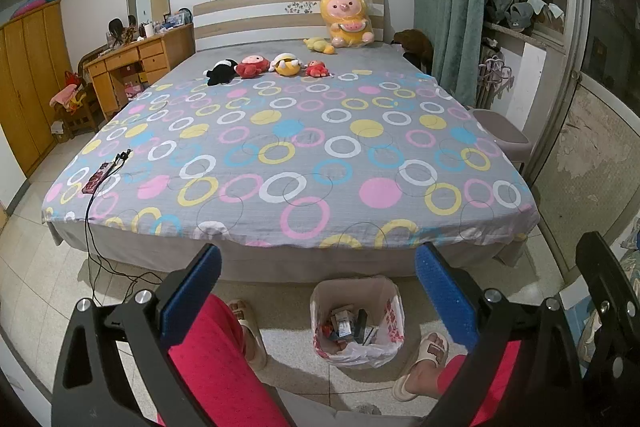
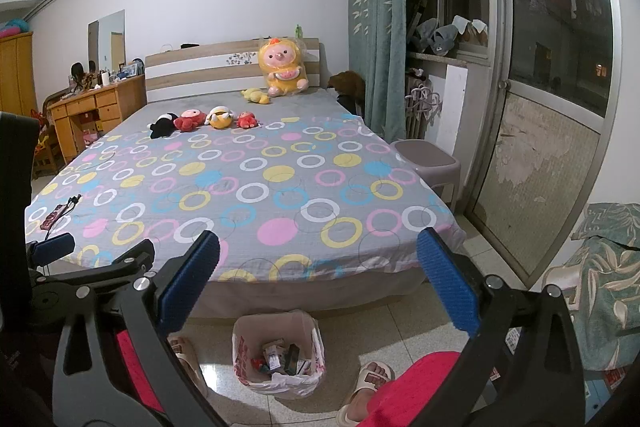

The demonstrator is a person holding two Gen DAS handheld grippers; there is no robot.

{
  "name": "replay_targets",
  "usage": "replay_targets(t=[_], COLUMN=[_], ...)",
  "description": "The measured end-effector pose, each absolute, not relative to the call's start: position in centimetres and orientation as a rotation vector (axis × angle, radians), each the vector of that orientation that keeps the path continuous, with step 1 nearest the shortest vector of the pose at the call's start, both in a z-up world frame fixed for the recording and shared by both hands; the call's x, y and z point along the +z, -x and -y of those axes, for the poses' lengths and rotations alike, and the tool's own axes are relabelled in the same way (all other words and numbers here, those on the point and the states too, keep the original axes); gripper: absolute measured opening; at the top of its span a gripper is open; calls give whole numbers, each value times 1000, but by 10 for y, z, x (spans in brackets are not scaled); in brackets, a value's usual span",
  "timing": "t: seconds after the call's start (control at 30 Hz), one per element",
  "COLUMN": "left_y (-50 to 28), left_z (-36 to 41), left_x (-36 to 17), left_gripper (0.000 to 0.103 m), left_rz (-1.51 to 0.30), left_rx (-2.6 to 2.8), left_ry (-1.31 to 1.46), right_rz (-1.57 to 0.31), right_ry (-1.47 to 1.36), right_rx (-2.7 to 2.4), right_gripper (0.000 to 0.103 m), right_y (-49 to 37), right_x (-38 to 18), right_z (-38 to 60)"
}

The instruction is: Collect trash

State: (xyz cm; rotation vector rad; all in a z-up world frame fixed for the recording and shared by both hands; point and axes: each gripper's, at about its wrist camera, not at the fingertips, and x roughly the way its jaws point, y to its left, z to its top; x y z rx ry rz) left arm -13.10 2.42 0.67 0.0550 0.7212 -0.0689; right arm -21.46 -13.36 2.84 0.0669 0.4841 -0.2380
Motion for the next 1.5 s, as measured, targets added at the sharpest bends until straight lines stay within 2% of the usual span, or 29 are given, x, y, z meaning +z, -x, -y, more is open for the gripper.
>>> replay_targets(t=[1.5], left_y=[132], left_z=[-23], left_x=[18], left_gripper=[95], left_rz=[-702], left_rx=[-57], left_ry=[-63], right_rz=[-485], right_ry=[-69], right_rx=[-236], right_gripper=[96], right_y=[209], right_x=[34], right_z=[132])
